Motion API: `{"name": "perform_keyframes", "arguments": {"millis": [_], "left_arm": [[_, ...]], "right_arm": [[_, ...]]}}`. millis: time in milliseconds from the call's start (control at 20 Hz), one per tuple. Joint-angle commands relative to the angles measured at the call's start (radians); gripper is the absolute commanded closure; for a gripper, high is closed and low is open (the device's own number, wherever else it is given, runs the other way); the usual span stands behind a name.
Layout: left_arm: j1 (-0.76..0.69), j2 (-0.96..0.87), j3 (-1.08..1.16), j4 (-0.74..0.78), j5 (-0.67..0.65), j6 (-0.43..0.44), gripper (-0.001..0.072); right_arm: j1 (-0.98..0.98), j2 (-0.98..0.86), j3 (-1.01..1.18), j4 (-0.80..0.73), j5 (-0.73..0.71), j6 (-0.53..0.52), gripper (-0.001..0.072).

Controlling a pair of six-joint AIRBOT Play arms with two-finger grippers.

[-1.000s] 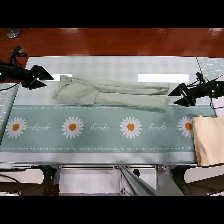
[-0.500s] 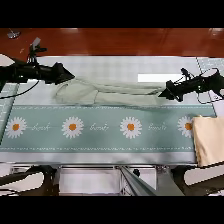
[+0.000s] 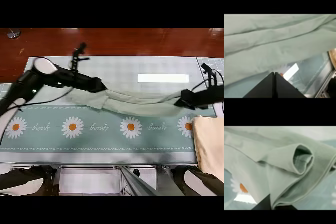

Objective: Fold the shirts.

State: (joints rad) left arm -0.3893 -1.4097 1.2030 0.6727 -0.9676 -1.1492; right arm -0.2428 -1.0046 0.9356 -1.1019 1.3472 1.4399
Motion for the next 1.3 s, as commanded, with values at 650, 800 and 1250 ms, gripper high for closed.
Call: {"name": "perform_keyframes", "arguments": {"millis": [650, 800, 1250], "left_arm": [[-0.578, -0.513, 0.315, -0.030, 0.057, -0.254, 0.0688], [-0.566, -0.509, 0.343, -0.030, 0.011, -0.251, 0.0688], [-0.008, -0.256, 0.392, 0.089, -0.283, -0.229, 0.0688]], "right_arm": [[0.002, 0.542, -0.150, 0.109, 0.050, 0.128, 0.0686], [0.002, 0.542, -0.150, 0.116, 0.052, 0.130, 0.0686], [0.224, 0.365, -0.049, 0.212, -0.086, 0.134, 0.0686]]}}
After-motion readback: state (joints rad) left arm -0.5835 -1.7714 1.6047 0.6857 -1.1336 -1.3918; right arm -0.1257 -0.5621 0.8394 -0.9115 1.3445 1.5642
